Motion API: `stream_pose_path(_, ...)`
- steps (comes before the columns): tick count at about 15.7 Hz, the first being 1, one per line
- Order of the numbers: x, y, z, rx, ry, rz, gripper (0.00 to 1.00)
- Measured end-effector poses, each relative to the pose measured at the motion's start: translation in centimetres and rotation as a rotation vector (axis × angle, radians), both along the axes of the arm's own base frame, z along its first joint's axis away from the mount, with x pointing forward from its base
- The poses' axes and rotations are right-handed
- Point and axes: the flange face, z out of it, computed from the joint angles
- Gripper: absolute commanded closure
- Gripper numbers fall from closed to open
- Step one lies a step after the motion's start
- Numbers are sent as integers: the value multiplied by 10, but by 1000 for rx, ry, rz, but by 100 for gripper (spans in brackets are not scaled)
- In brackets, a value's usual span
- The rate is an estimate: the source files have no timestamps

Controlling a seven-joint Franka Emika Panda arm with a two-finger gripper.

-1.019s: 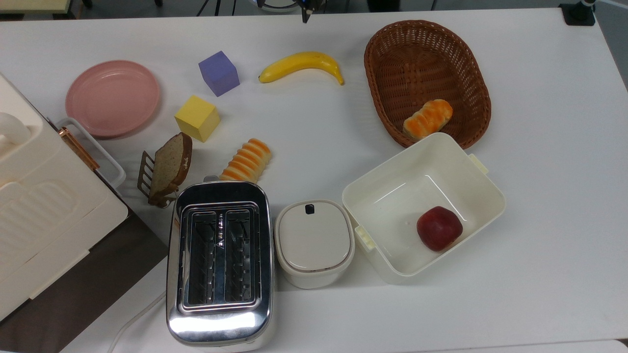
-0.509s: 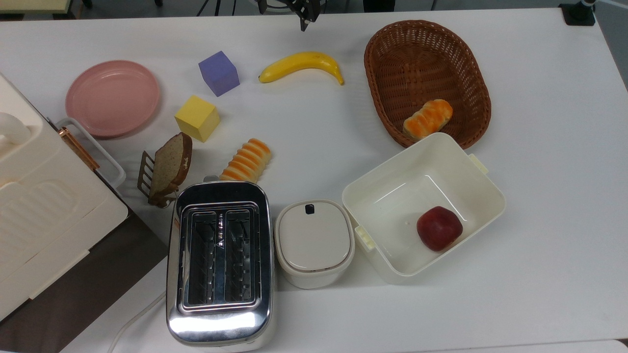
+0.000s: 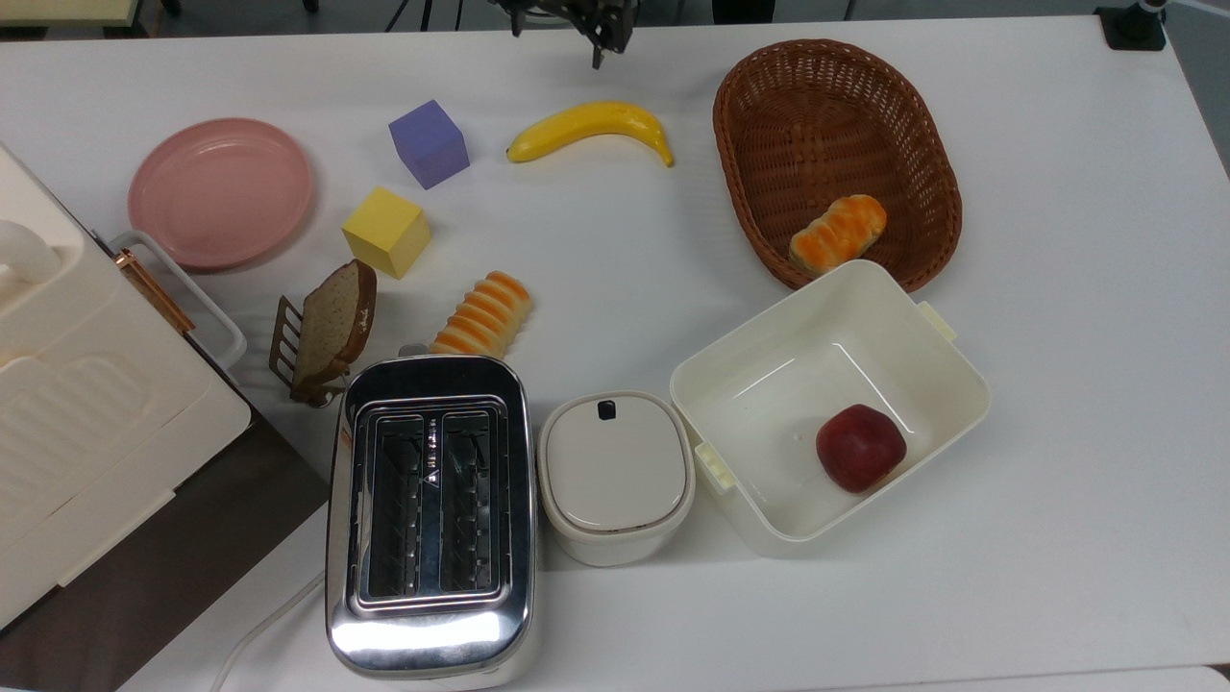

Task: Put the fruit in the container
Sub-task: 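Lower the open gripper over the middle of the yellow banana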

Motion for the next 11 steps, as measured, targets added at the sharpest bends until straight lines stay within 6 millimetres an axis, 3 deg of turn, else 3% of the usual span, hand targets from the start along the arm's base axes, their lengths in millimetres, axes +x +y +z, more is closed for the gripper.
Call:
stream_pose_path(6,19,15,-41,-31,-27,22,0)
stream_pose_path(11,28,18,-51,-29,-63,32,0)
